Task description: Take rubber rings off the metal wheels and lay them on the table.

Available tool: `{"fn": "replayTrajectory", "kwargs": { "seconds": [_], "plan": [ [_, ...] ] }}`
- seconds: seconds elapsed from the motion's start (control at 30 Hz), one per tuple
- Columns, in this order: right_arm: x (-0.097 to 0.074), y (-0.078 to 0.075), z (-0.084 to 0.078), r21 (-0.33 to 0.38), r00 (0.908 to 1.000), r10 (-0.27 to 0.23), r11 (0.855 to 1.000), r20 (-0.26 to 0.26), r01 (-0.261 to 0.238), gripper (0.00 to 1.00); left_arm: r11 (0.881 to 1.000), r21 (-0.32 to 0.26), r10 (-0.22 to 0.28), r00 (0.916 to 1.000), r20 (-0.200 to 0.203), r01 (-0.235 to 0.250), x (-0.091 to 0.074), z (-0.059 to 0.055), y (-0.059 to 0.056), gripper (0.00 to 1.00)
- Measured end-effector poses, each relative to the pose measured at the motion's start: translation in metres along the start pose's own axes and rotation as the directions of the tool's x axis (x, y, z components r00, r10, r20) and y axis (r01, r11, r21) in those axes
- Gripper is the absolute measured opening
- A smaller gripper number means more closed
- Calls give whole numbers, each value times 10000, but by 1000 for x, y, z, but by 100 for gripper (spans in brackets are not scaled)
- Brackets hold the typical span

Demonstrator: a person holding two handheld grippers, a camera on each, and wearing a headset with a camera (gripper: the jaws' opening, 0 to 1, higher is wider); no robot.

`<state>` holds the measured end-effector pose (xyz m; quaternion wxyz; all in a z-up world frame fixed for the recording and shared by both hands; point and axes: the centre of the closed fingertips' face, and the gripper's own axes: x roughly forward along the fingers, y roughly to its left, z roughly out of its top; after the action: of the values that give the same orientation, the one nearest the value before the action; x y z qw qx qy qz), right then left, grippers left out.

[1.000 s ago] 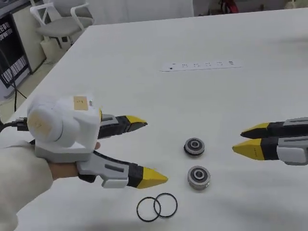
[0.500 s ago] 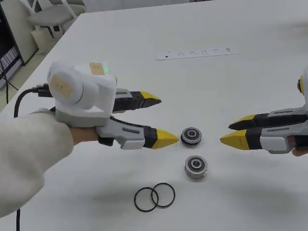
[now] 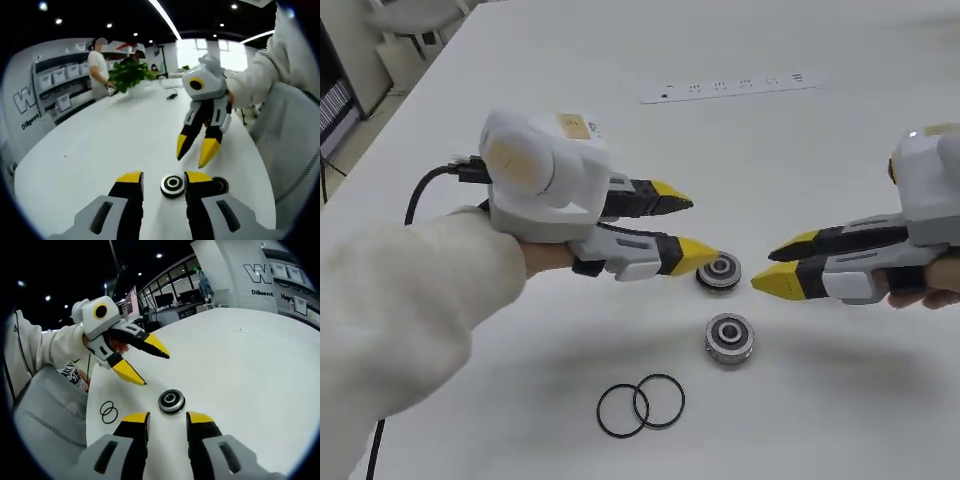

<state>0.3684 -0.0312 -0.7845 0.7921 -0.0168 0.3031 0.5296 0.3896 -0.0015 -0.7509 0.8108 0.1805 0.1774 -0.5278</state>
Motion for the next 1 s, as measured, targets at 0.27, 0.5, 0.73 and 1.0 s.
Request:
{"fn": "replayTrajectory", "kwargs": {
  "seconds": [0.27, 0.5, 0.73, 1.0],
  "plan": [
    [17, -1, -5, -193, 9998, 18, 9998, -193, -22, 27, 9996, -18, -281, 9991, -323, 281, 16, -13, -6, 27],
    [24, -3, -8, -560, 9996, -63, 9984, -284, 47, 26, 9992, -245, -338, 9979, -548, 325, 25, -24, -8, 25],
    [29, -1, -7, -1375, 9993, -244, 9903, -273, 204, 23, 9962, -724, -510, 9977, -448, 476, 28, -31, -11, 22],
    [30, -5, -6, -1507, 9989, -419, 9878, -201, 384, 21, 9947, -929, -471, 9980, -412, 431, 29, -32, -14, 17]
  ]
}}
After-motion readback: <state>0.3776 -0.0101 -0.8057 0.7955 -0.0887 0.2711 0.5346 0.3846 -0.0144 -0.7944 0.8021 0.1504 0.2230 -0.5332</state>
